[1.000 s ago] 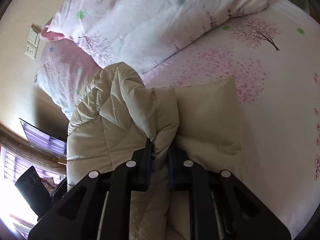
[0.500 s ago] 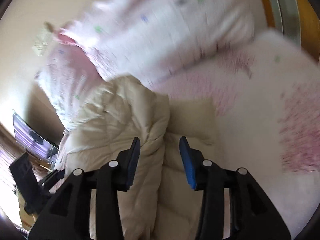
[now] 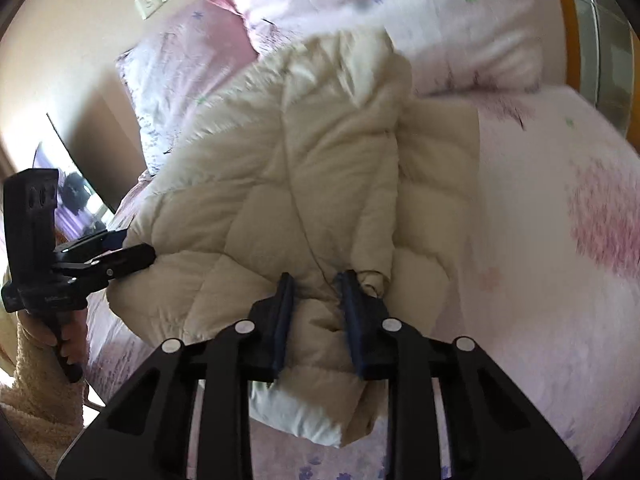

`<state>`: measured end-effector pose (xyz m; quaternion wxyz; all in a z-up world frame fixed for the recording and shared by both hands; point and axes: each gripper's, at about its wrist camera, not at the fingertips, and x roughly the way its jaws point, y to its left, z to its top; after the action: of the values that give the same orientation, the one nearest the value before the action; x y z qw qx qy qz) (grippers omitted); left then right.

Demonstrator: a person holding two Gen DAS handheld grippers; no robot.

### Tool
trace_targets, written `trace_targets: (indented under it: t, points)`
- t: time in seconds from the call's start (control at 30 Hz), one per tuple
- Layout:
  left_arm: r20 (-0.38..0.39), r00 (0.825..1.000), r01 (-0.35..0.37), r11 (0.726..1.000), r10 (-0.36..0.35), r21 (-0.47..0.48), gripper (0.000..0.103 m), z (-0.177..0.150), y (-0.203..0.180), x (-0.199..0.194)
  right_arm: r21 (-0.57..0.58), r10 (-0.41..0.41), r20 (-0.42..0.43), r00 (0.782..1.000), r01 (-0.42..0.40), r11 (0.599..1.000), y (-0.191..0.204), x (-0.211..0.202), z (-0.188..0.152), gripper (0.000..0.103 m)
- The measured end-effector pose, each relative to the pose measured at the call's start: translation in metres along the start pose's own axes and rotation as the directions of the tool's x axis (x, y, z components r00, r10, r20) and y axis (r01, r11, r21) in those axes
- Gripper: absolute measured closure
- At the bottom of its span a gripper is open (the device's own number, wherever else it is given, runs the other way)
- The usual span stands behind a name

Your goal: Fold large clothes

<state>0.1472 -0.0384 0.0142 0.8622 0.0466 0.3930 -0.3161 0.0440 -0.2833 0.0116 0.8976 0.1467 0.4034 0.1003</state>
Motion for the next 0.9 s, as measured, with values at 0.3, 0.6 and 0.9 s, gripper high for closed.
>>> trace_targets:
  t: [0.3,0.6,0.9]
  points:
    - [-0.032,0.999,-0.013,0.999,0.014,0.049,0.021,-0.003,-0.007,0.012,0.021,0.013,-0.029,0.999,-0.012,1.0,-0.006,0.003,-0.009,0.073]
    - [0.102,0.987,-0.129,0.991,0.126,0.028,0.021,0.05,0.016,-0.01,0.249,0.141,0.083,0.987,-0.157,0.956,-0.051,-0.013,0.083,0.035]
    - [0.064,0.987,-0.149,0.989,0.15,-0.016,0.021,0.081,0.031,0.019,0.383,0.161,0.069,0.984,-0.175,0.907,-0.073,0.038,0.135,0.056]
